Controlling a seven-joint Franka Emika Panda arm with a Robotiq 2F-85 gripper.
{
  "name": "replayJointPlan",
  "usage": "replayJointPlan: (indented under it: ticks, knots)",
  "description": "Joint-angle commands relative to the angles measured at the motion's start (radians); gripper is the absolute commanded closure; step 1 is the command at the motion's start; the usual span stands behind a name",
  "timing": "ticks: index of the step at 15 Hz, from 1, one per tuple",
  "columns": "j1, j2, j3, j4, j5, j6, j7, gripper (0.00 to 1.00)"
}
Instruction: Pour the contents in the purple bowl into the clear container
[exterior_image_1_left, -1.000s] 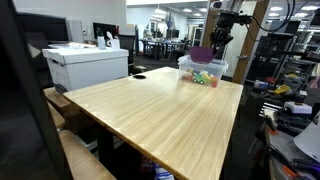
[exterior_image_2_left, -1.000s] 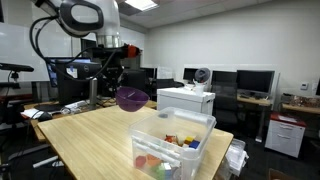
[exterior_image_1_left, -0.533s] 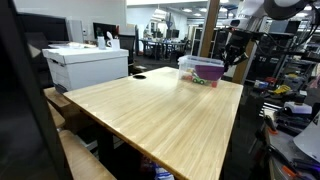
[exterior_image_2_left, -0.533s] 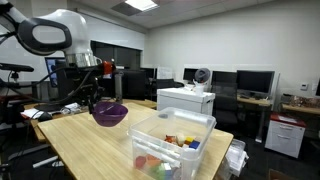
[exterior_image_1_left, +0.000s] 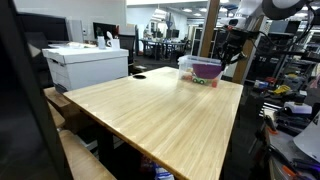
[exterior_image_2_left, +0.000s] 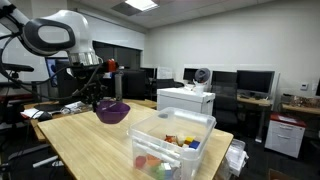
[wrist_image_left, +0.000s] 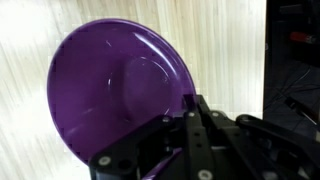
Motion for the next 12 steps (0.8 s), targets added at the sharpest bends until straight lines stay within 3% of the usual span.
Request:
replayJointPlan:
  ticks: [1, 12]
  knots:
    - [0.023, 0.049, -0.003, 0.039, 0.011, -0.045, -0.01, 0.99]
    - [0.067, 0.2, 0.002, 0.256, 0.066, -0.136, -0.027, 0.99]
